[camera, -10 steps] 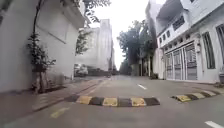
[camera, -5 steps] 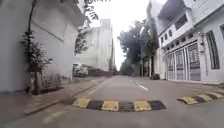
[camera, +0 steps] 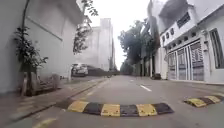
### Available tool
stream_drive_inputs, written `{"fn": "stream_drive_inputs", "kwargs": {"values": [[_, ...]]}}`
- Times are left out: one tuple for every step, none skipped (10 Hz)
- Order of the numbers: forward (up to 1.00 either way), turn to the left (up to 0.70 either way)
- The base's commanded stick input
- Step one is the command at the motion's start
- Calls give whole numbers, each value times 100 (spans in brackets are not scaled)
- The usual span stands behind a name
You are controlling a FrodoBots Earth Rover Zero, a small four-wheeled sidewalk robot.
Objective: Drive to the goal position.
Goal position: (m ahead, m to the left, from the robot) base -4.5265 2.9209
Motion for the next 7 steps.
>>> {"fn": "stream_drive_inputs", "kwargs": {"values": [[50,0],[50,0],[50,0],[50,0],[50,0],[50,0],[50,0]]}}
